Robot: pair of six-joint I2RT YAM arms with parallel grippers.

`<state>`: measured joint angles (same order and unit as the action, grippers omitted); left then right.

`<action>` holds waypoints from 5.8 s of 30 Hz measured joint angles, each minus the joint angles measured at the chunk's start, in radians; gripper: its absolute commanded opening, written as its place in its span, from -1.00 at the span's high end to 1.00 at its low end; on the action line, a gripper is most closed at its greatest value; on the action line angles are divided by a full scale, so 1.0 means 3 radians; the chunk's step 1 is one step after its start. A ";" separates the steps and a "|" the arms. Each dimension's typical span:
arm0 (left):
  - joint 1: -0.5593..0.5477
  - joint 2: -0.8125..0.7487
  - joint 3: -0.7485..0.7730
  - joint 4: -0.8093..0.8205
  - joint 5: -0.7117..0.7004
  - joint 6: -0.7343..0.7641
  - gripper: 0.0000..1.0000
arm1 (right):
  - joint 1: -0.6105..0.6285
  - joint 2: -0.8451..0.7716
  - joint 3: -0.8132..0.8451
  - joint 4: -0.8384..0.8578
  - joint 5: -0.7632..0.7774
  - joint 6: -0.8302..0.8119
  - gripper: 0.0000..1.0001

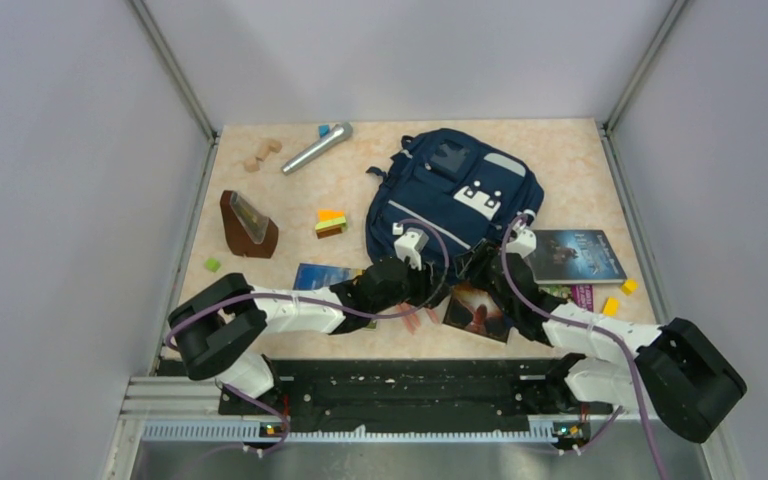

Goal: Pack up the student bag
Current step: Unzip the student bag at the center of the board.

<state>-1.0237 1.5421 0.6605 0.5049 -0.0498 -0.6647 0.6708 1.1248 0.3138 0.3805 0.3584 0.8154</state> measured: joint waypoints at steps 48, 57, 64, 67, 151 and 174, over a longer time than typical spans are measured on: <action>0.0000 -0.0262 -0.0053 -0.0217 -0.0431 0.0132 0.02 | 0.0000 -0.0333 -0.0100 0.0126 0.0001 0.0324 1.00; 0.0000 -0.0135 0.0134 -0.0240 -0.0641 0.0206 0.05 | 0.0000 -0.0511 -0.0084 0.0070 0.0009 0.0401 1.00; 0.0001 0.0104 0.0281 -0.0244 -0.0776 0.0202 0.15 | 0.0000 -0.0699 -0.0056 -0.0004 -0.0064 0.0439 1.00; 0.0000 0.0234 0.0381 -0.0342 -0.0776 0.0189 0.21 | 0.0000 -0.0753 -0.0056 -0.0051 -0.0065 0.0439 1.00; 0.0988 -0.0726 0.0322 -0.1455 -0.0455 0.0757 1.00 | -0.0599 -0.0319 0.0707 -0.0767 -0.0360 -0.0740 1.00; 0.1302 -0.0328 0.0322 -0.1247 0.0847 0.1364 1.00 | -0.1019 0.0439 0.1448 -0.1002 -0.0891 -0.1013 0.10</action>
<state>-0.6331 1.4437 0.7570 0.1307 0.2043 -0.2554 0.3653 1.2564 0.7483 0.0799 0.0910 0.5114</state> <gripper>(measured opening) 0.031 0.230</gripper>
